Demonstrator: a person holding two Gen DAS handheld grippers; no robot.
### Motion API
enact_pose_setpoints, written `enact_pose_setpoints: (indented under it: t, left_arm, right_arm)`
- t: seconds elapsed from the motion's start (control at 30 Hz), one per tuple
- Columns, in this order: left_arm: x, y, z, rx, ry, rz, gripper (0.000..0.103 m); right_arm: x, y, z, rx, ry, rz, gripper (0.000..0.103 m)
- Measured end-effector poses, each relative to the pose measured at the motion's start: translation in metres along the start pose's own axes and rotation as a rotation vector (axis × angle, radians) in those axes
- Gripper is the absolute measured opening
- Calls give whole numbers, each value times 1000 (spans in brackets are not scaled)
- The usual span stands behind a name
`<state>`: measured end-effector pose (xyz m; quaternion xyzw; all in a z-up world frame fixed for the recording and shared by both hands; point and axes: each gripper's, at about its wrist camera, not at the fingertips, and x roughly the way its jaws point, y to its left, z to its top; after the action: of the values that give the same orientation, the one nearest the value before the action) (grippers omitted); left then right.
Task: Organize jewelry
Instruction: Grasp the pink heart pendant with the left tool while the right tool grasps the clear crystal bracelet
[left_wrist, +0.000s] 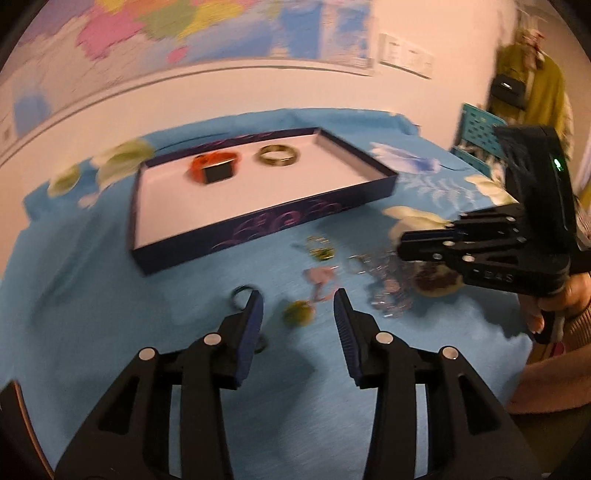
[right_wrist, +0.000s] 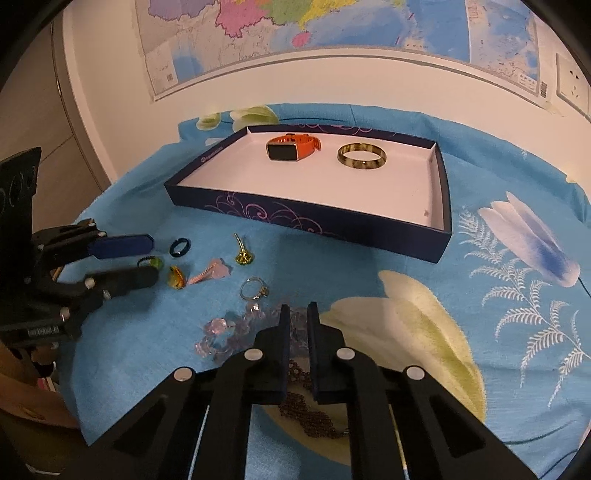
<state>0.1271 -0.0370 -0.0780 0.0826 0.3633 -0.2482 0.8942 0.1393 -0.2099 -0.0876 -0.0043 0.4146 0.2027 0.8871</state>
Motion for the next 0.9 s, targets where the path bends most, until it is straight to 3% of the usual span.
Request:
enact_pose_setpoints:
  t: [0.17, 0.3, 0.33, 0.37, 0.4, 0.43, 0.5, 0.53, 0.6, 0.73, 0.9]
  left_arm:
    - [15, -16, 7, 67, 26, -8, 40]
    - [28, -18, 9, 66, 69, -12, 33]
    - [30, -17, 10, 61, 75, -13, 33]
    - [31, -17, 10, 58, 77, -14, 32]
    - [32, -16, 10, 53, 79, -17, 31]
    - [33, -15, 10, 51, 81, -18, 29]
    - [35, -15, 11, 50, 87, -17, 24]
    - [36, -14, 11, 49, 91, -17, 22]
    - [38, -14, 11, 48, 97, -22, 15]
    - [39, -12, 11, 33, 103, -35, 6]
    - [34, -7, 12, 6, 83, -53, 5]
  right_arm:
    - [-9, -3, 3, 15, -23, 27, 8]
    - [-6, -5, 1, 28, -8, 55, 9]
    - [-4, -5, 0, 24, 0, 54, 12]
    - [-2, -6, 0, 26, 11, 57, 32]
    - [0, -6, -1, 32, 20, 57, 43]
    - [1, -4, -2, 22, 14, 50, 45]
    - [5, 1, -2, -10, 27, 39, 37]
    - [7, 2, -3, -14, 34, 38, 27]
    - [9, 4, -3, -33, 37, 30, 27]
    - [6, 3, -3, -41, 31, 26, 8]
    - [-4, 2, 1, -28, 2, 57, 8]
